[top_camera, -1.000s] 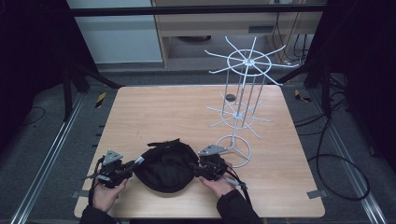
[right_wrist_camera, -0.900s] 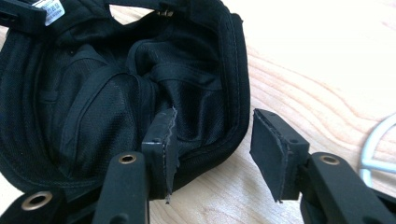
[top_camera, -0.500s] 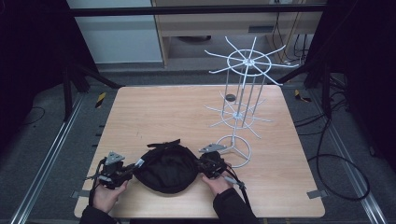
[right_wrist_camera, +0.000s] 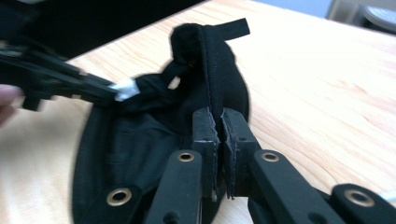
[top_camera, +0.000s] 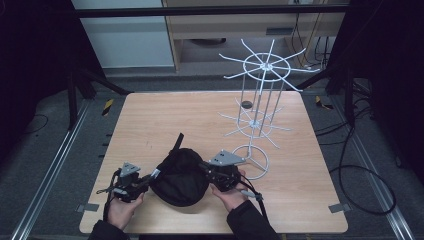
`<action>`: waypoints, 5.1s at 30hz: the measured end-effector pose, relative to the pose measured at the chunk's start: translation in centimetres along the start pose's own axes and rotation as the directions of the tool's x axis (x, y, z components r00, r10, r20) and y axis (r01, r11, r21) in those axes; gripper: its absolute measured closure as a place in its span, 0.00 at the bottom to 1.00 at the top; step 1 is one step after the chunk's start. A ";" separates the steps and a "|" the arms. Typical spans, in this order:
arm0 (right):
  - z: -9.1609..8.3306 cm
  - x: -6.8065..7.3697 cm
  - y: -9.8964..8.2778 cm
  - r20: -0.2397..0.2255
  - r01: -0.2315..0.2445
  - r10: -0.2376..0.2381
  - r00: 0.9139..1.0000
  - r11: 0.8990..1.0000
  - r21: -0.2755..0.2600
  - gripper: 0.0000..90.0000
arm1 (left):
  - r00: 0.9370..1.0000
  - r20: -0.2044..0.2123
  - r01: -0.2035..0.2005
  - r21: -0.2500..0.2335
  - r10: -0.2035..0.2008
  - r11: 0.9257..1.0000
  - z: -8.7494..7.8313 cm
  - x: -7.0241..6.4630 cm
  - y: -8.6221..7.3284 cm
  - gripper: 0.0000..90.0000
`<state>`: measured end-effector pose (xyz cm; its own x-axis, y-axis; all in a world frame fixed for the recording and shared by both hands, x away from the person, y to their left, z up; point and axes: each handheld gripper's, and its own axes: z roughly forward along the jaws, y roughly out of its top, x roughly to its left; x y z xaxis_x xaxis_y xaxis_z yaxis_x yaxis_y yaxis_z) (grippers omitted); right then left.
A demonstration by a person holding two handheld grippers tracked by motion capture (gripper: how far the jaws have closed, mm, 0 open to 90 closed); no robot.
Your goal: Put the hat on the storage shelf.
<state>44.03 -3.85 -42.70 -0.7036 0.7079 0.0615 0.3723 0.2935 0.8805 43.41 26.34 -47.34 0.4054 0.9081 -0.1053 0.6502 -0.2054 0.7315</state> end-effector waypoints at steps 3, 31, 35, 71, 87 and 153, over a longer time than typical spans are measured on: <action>0.0 0.6 0.1 -0.047 0.028 -0.028 0.999 1.000 0.000 0.95 | 1.000 -0.004 -0.002 -0.014 0.002 1.000 0.5 -0.3 0.2 0.90; 0.5 0.4 -3.2 -0.036 0.004 -0.002 0.999 0.997 0.071 0.94 | 0.993 0.120 0.000 -0.171 0.021 0.985 -3.2 -1.4 2.5 0.68; 0.5 0.3 -3.2 -0.041 -0.003 0.006 0.999 0.998 0.069 0.93 | 0.989 0.144 -0.015 -0.181 0.041 0.983 -3.1 -2.7 3.3 0.64; 0.9 0.5 -3.8 -0.101 0.029 -0.024 0.995 0.998 0.056 0.94 | 0.983 0.182 0.030 -0.095 -0.013 0.995 2.8 -8.8 6.2 0.39; 1.4 1.2 -3.9 -0.145 0.045 -0.034 0.989 0.996 0.074 0.89 | 0.974 0.222 0.060 -0.056 -0.046 0.997 3.3 -8.8 5.6 0.77; -1.5 2.9 1.4 -0.106 0.168 -0.160 0.981 0.984 0.067 0.94 | 0.980 0.143 -0.089 -0.307 0.139 0.948 -4.7 -5.3 3.0 0.88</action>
<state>41.61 -2.41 -40.57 -0.8143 0.5796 -0.0308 0.2889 0.4507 0.8446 40.23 22.63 -41.42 0.5792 0.8093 -0.0980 0.3829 -0.1640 0.9091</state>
